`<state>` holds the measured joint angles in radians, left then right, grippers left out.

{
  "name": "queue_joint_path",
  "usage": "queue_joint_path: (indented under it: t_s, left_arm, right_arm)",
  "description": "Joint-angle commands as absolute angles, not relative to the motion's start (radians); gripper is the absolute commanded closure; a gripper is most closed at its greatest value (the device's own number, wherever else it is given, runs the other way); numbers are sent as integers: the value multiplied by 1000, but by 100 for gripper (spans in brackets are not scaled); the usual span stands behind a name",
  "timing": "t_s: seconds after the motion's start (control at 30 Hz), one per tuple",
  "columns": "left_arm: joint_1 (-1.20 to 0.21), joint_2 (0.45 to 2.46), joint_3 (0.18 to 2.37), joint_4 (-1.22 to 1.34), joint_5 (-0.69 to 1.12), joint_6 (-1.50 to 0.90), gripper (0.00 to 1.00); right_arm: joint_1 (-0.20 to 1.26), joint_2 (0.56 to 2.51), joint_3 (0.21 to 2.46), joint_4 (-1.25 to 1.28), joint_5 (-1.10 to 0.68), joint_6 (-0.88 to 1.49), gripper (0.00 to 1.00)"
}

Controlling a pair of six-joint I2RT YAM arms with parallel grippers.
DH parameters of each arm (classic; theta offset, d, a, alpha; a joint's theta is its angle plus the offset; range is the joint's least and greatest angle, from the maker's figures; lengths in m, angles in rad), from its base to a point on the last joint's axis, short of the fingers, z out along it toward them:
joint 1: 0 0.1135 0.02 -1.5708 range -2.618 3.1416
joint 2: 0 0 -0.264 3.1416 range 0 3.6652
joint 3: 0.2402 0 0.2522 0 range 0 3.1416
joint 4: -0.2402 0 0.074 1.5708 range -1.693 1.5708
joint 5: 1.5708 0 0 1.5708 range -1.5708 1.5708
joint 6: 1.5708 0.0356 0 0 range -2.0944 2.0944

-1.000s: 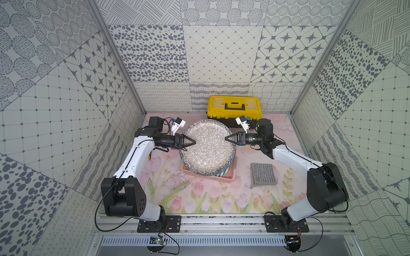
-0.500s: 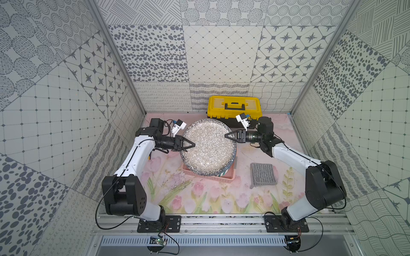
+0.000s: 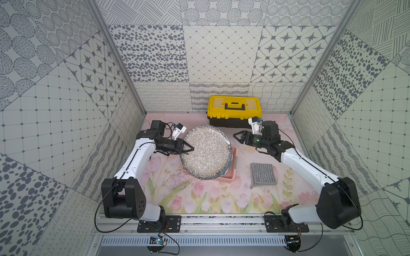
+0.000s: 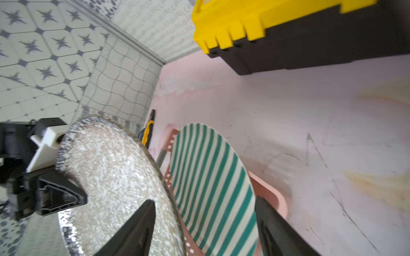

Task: Wipe the wet plate dry
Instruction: Pick up the plate from the bin, then pick up the towel at the center of the board.

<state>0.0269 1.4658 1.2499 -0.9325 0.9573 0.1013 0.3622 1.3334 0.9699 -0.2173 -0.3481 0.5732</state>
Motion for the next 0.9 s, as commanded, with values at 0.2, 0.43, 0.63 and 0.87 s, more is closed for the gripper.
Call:
queue_joint_path:
  t_s: [0.2,0.43,0.63,0.87]
  left_arm:
    - [35,1447,1248,-764,1150,-6,100]
    - [36,1433,1237,-747,1148,-14,100]
    - [35,1427,1225,-734,1147,-18,100]
    - [35,1412,1220,-735,1150,-15,100]
  right_arm:
    - [362,1150,732,-586,143,822,25]
    - [364,1178,669,-653,212,940,25]
    - [357,1253,657,-633,226,993,28]
    - [341,1415,715,-578,185,976,34]
